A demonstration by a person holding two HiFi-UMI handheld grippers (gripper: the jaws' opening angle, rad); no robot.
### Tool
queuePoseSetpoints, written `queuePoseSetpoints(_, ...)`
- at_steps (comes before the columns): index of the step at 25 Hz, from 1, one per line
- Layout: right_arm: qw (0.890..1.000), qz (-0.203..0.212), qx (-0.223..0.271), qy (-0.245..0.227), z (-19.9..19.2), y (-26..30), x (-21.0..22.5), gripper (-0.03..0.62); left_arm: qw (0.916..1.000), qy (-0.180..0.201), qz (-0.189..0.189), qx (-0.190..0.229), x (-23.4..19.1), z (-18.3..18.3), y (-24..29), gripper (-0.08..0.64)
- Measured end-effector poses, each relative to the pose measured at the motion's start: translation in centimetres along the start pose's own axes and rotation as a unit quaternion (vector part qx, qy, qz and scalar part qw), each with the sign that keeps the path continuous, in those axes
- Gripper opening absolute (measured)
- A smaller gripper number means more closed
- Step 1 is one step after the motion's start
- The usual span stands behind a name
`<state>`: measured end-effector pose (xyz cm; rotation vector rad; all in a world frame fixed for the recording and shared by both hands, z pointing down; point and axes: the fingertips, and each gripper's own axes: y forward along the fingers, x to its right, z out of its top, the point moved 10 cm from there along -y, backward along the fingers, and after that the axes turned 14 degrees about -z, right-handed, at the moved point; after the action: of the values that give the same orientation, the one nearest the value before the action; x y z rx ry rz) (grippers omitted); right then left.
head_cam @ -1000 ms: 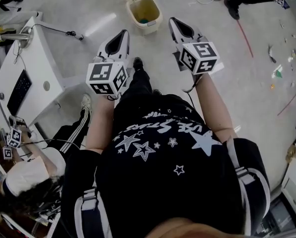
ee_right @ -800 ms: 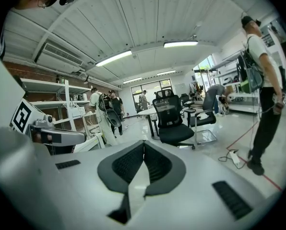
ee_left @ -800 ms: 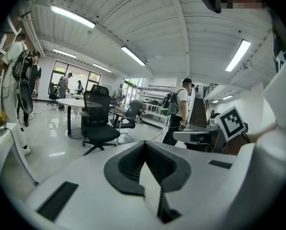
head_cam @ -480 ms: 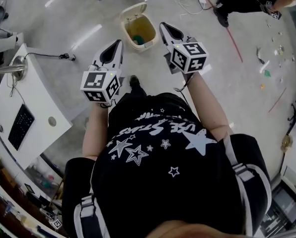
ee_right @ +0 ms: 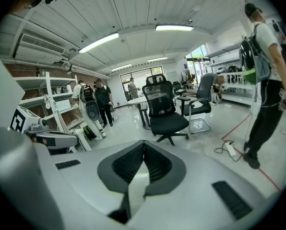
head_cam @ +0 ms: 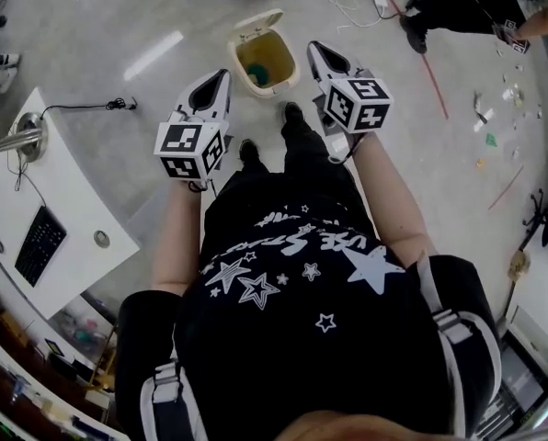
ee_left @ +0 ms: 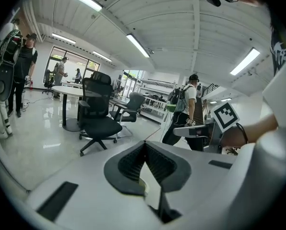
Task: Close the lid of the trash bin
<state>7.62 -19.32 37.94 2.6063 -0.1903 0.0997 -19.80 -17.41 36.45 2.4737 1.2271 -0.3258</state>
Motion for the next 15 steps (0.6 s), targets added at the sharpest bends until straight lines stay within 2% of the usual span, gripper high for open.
queuePoseSetpoints(9,0.998,0.037,-0.039,-0.016,1.3,8.2,3.4,0.008,0.9977,-0.040,0.053,-0.007,-3.7,0.0,5.3,0.011)
queuePoseSetpoints(15,0.995,0.064,-0.072,-0.021,1.4,16.0,6.6,0.008,0.9939,-0.048,0.090,-0.041,-6.8,-0.8,11.4,0.011)
